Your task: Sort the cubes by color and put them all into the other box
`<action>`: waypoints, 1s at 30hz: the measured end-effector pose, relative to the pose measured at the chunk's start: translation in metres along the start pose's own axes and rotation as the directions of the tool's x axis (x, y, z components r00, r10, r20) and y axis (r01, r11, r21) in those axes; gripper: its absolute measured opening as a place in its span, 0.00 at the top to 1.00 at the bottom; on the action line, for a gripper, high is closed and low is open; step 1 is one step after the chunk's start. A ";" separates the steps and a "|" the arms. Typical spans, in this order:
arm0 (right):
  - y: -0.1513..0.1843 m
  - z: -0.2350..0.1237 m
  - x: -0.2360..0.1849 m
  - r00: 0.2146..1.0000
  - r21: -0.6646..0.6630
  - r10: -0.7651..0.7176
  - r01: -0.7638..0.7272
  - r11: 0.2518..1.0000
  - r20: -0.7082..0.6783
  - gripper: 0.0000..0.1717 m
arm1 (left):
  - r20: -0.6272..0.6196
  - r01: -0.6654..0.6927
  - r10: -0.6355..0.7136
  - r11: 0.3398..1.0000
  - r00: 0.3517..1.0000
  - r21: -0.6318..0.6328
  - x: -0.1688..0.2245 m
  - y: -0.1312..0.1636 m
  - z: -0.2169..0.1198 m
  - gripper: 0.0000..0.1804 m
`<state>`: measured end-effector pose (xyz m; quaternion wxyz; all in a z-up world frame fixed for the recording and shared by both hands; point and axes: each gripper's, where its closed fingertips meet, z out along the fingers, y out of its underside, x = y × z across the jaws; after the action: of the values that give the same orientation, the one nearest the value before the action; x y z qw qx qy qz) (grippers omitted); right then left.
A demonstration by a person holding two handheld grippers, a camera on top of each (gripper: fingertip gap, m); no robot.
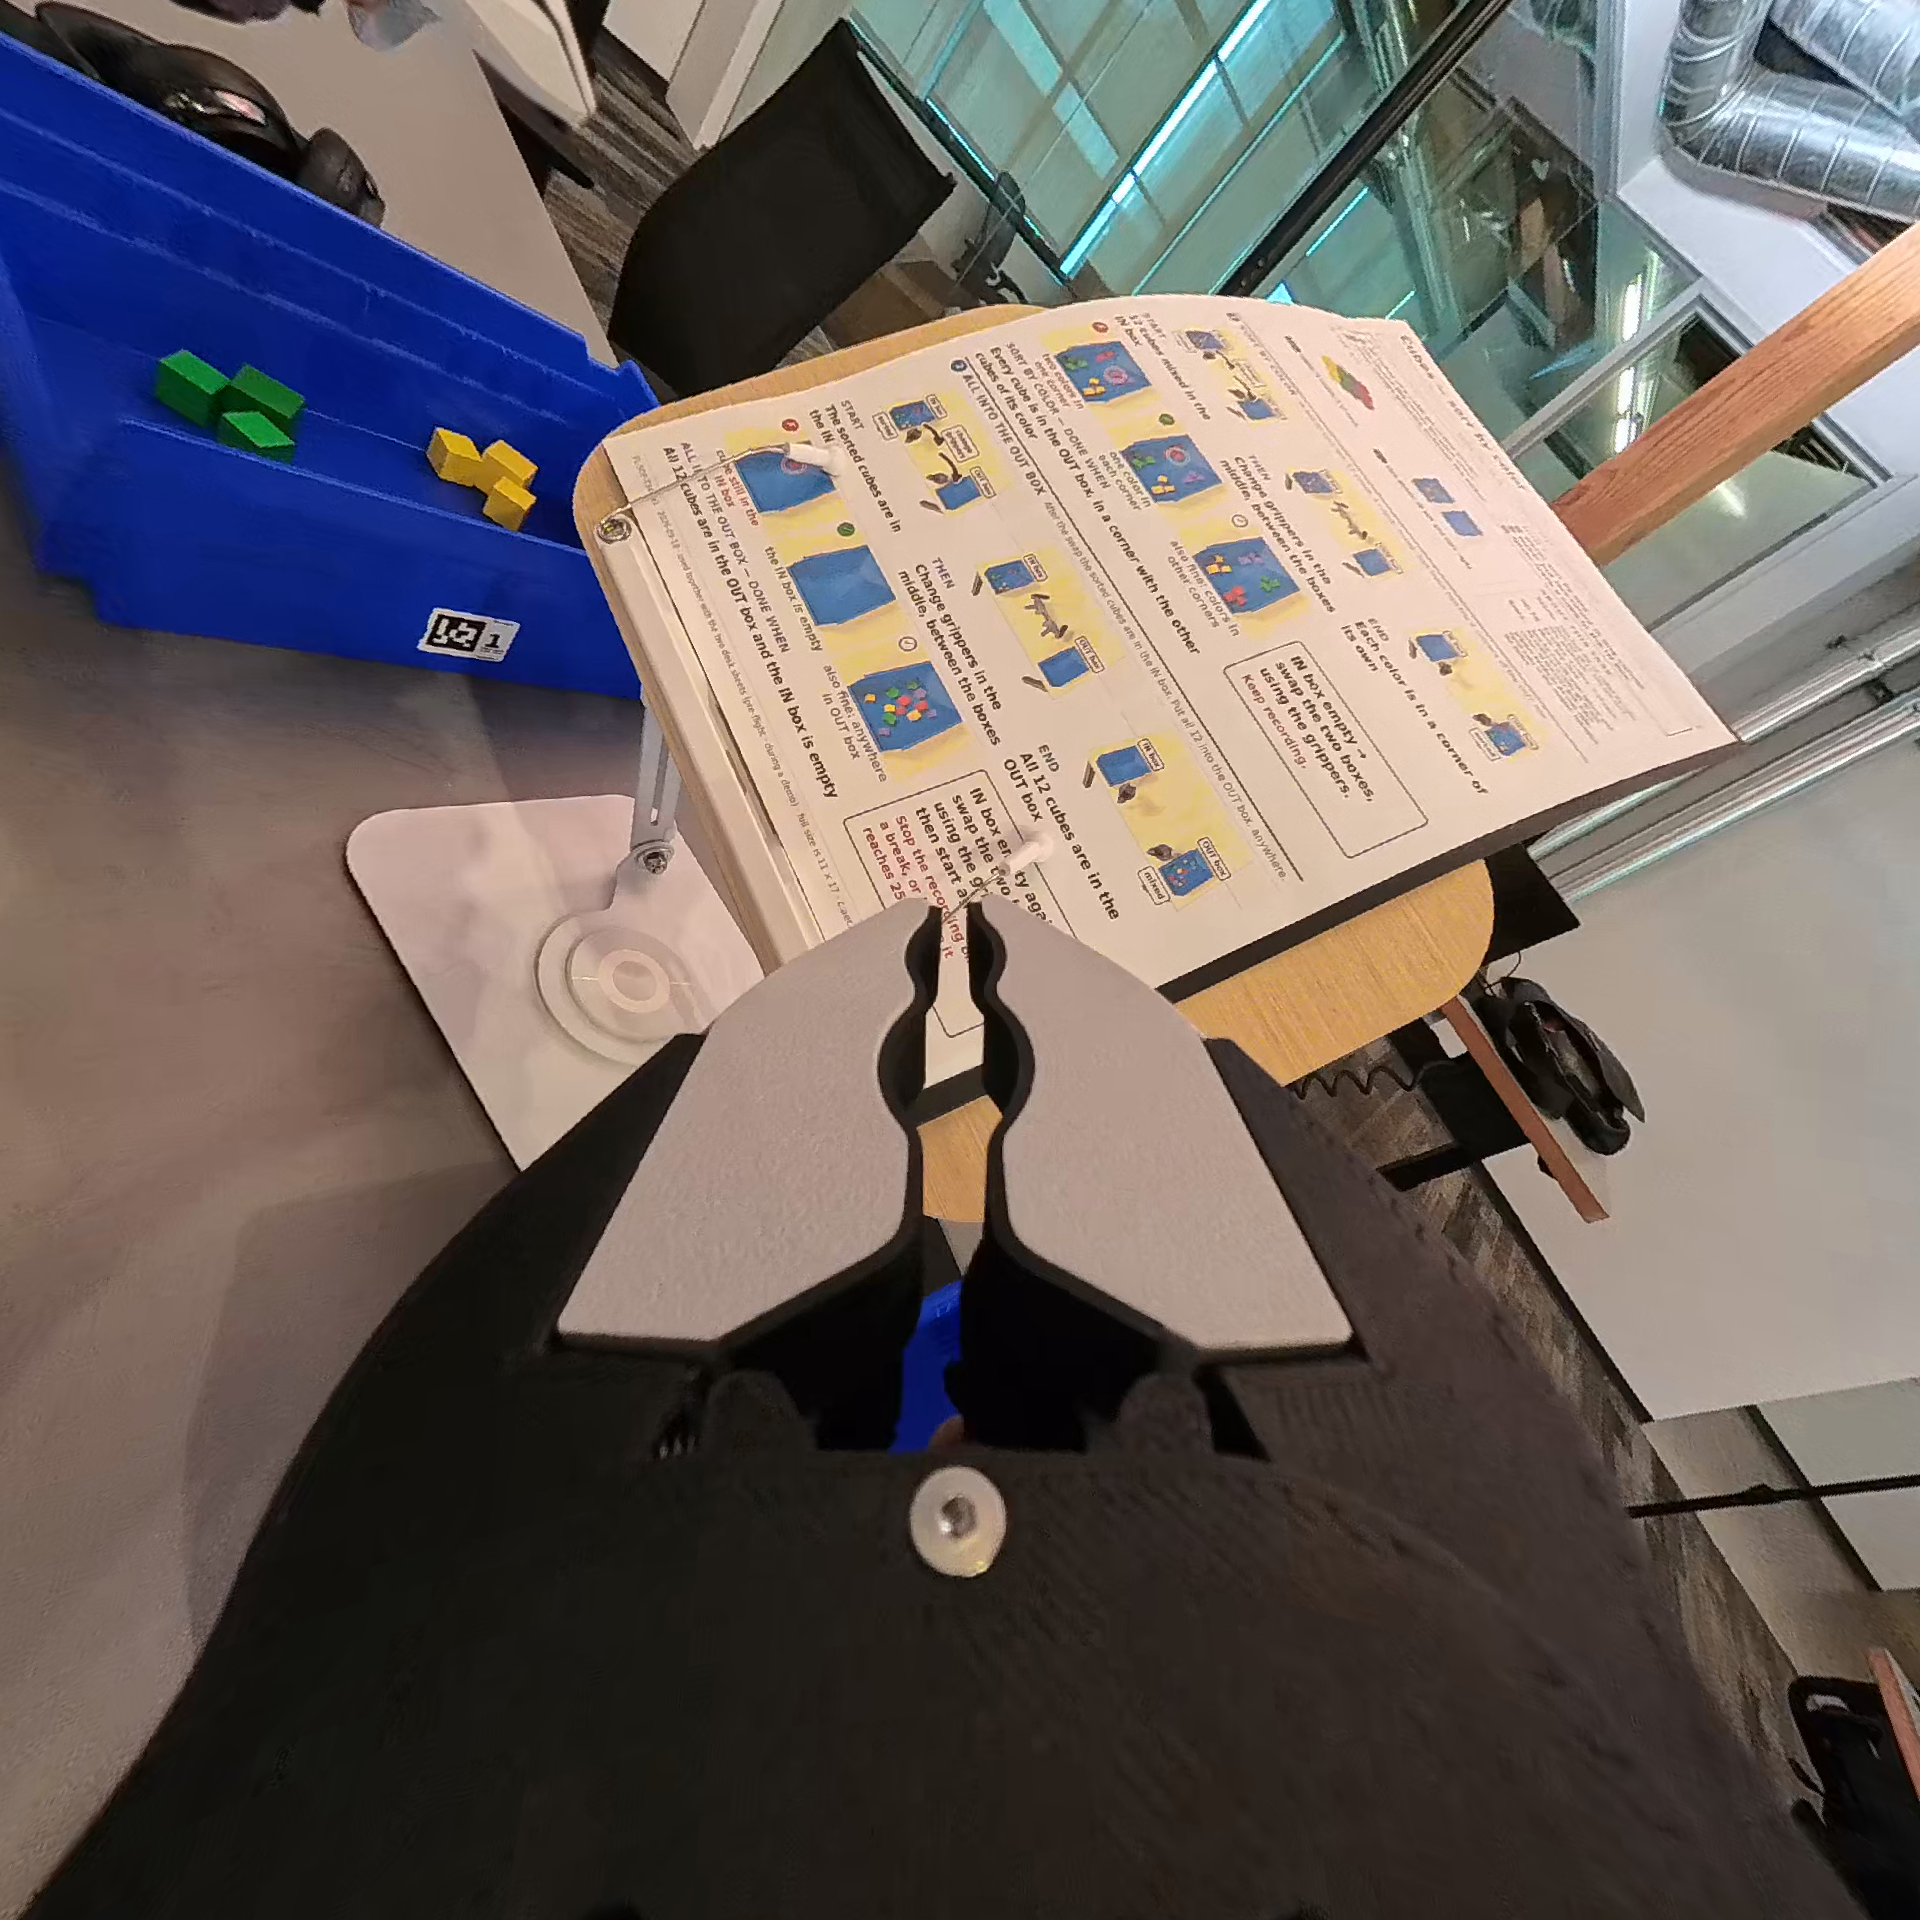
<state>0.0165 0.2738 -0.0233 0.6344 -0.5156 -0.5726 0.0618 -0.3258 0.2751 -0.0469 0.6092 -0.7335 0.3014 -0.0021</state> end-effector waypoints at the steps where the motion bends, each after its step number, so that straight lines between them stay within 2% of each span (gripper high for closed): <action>1: 0.000 0.000 0.000 1.000 -0.002 -0.003 0.003 1.000 0.001 0.97 | -0.008 0.014 -0.014 1.000 1.000 0.006 0.000 0.000 0.000 1.00; 9: -0.001 0.003 -0.003 1.000 -0.004 -0.015 0.015 1.000 0.006 0.96 | -0.011 -0.011 0.011 0.999 1.000 0.040 0.003 -0.006 0.001 0.97; 16: 0.002 0.006 -0.005 1.000 0.002 -0.006 0.006 1.000 0.015 0.96 | -0.026 -0.020 0.020 1.000 0.999 0.007 0.006 0.001 0.006 0.93; 21: -0.005 0.007 -0.010 0.999 0.028 -0.021 0.020 0.999 0.030 0.92 | -0.040 -0.033 0.033 0.999 0.999 0.012 0.011 -0.002 0.008 0.88; 23: -0.006 0.006 -0.009 0.999 0.027 -0.021 0.021 0.999 0.024 0.90 | -0.044 -0.033 0.034 0.999 0.998 0.025 0.014 -0.005 0.009 0.83; 30: -0.007 0.008 -0.010 0.999 0.030 -0.030 0.030 0.999 0.017 0.87 | -0.022 -0.025 0.027 0.998 0.999 0.055 0.014 -0.013 0.012 0.81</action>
<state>0.0031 0.2681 -0.0262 0.6378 -0.4969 -0.5849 0.0654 -0.3044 0.2801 -0.0439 0.6253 -0.7127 0.3178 -0.0108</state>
